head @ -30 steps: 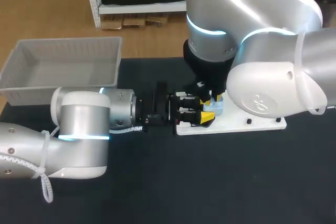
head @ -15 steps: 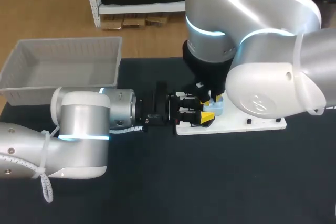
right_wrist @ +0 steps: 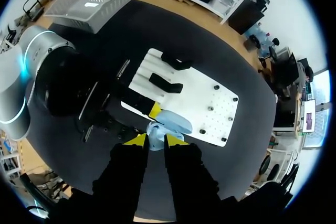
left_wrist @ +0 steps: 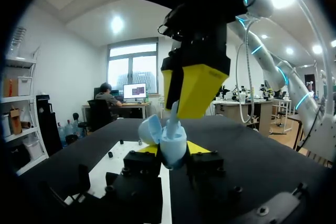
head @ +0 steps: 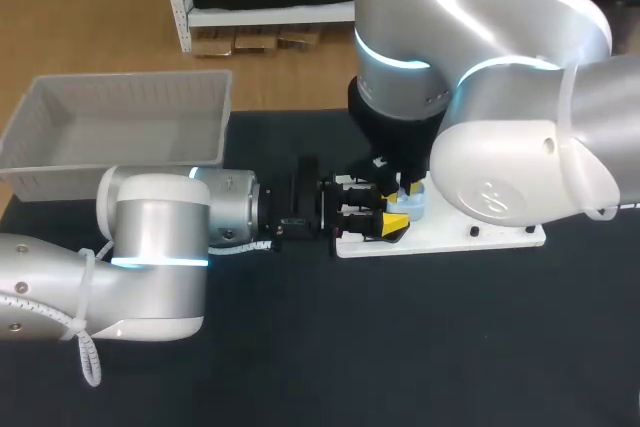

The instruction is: Pick up each earbud case from the left stands, insert the matching earbuds, close the lid, and place the case in the box.

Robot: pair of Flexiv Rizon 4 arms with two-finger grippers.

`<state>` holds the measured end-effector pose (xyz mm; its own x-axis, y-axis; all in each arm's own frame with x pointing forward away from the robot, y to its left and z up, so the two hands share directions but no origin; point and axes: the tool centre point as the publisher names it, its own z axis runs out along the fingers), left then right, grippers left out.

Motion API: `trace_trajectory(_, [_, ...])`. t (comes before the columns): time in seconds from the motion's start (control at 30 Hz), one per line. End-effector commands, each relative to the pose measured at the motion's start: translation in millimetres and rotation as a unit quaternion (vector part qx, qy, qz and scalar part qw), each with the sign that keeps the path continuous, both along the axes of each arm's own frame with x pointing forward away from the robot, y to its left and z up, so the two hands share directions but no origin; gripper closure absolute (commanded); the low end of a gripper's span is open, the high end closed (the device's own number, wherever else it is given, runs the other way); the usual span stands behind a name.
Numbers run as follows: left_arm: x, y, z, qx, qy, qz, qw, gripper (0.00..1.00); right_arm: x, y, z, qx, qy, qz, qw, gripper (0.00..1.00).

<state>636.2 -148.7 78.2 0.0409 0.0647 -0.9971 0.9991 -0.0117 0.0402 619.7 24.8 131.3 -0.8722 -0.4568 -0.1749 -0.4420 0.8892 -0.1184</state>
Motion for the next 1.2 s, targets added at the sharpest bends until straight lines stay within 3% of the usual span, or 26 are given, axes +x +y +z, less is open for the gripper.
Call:
trace_trajectory(0.03, [-1.8,0.0,0.5,0.0,-0.001,0.003,1.0,1.0,1.4,1.3,-1.8,0.0,0.0,0.0,1.0,1.0])
trace_trajectory(0.93, [-1.8,0.0,0.5,0.0,-0.001,0.003,1.0,1.0,4.0,2.1,-9.2,-0.006,0.009,0.0,1.0,1.0])
trace_trajectory(1.07, [-1.8,0.0,0.5,0.0,-0.001,0.003,1.0,1.0,3.9,1.4,-8.5,-0.005,0.009,0.0,1.0,0.65])
trace_trajectory(1.2, [-1.8,0.0,0.5,0.0,-0.001,0.003,1.0,1.0,3.5,0.5,-6.3,-0.004,0.007,0.0,1.0,0.57])
